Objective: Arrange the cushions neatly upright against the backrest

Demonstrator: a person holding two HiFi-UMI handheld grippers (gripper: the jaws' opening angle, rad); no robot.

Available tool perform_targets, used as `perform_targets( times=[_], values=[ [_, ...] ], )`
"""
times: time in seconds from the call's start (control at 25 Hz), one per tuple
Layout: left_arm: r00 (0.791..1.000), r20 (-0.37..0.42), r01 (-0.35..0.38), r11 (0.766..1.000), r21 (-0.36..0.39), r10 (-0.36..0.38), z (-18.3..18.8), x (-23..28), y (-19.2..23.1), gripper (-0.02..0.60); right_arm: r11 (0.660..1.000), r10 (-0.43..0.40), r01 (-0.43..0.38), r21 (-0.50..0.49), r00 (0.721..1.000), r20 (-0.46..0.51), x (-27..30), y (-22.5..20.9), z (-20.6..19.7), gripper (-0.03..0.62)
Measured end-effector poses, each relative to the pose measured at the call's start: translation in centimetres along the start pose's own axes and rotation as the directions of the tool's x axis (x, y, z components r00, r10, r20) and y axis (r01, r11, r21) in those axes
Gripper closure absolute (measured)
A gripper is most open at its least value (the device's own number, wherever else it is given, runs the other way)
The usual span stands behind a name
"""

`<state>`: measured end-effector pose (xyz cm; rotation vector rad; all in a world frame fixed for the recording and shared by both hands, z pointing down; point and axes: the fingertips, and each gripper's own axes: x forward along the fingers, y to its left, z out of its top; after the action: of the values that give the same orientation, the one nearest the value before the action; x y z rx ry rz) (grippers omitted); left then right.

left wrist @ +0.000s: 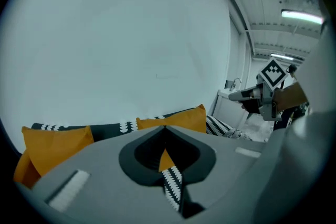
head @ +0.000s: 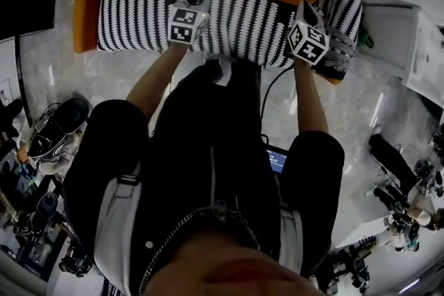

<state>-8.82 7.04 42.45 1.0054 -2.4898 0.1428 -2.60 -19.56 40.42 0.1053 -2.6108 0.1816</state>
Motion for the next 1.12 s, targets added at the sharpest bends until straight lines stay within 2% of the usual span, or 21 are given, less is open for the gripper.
perform_targets(
  times=[0.08,0.16,0.28,0.48,0.72,0.96,1.12],
  values=[
    [1.000,0.017,-0.004,1.000,0.003,0.004,0.6,-2.9,-0.2,0.572,0.998,0.051,-0.051,0.033,0.999,0.013,-2.7,3.8,-0.1,0.591],
    [0.999,0.043,-0.003,0.999,-0.036,0.004,1.0,-5.8,-0.7,0.572,0.995,0.092,-0.093,0.047,0.996,0.009,-5.0,7.4,-0.9,0.591],
    [0.997,0.081,-0.003,0.997,-0.081,0.009,1.1,-9.2,-1.5,0.572,0.994,0.107,-0.107,0.000,0.994,0.015,-7.3,11.6,-1.2,0.591],
    [0.992,0.116,0.044,0.999,-0.032,-0.040,0.5,-15.5,-5.6,0.572,0.983,0.177,-0.173,-0.057,0.981,0.074,-13.2,17.6,-1.4,0.591],
    [0.992,0.123,-0.027,1.000,0.005,0.026,-1.4,-22.9,-8.3,0.572,0.970,0.245,-0.243,-0.028,0.964,0.104,-21.1,21.5,-4.4,0.592],
    [0.996,0.082,-0.017,1.000,0.012,0.016,-5.3,-29.3,-12.1,0.572,0.959,0.282,-0.276,-0.061,0.951,0.127,-28.1,23.5,-8.2,0.592],
    [0.996,0.088,-0.018,1.000,-0.002,0.018,-6.3,-32.2,-13.6,0.572,0.953,0.303,-0.298,-0.060,0.943,0.140,-31.0,24.6,-9.5,0.592]
  ],
)
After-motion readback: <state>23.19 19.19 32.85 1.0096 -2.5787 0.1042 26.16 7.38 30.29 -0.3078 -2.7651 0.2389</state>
